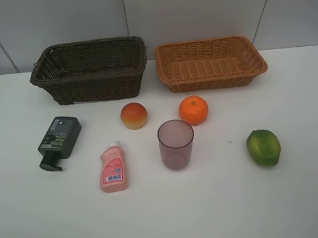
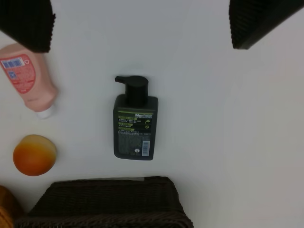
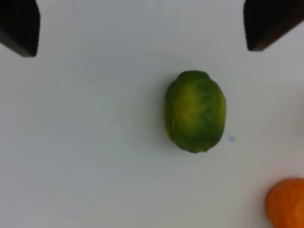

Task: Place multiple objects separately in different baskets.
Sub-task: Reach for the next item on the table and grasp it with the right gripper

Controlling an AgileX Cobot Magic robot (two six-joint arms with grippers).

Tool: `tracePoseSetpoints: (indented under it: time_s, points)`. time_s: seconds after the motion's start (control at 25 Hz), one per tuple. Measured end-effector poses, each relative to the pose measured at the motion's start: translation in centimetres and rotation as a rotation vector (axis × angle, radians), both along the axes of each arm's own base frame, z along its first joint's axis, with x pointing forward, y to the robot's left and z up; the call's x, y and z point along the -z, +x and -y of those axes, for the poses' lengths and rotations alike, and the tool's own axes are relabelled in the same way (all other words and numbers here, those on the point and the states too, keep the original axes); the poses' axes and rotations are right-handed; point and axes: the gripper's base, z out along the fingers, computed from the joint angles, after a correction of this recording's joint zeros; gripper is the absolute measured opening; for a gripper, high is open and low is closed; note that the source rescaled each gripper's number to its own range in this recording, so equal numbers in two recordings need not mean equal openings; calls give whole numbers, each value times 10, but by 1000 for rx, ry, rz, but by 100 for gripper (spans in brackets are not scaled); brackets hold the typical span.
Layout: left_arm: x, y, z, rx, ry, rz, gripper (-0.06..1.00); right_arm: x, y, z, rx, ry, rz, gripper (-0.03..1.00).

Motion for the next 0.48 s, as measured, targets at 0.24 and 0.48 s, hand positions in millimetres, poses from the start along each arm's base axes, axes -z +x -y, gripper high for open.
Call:
tracePoseSetpoints:
  time_s: [0.24, 0.48]
  points:
    - [0, 0, 0, 0, 0, 0, 84, 9, 51, -16, -118, -15, -158, 94]
    - [0, 0, 0, 0, 0, 0, 84, 33, 92, -32, -183, -40, -264, 94]
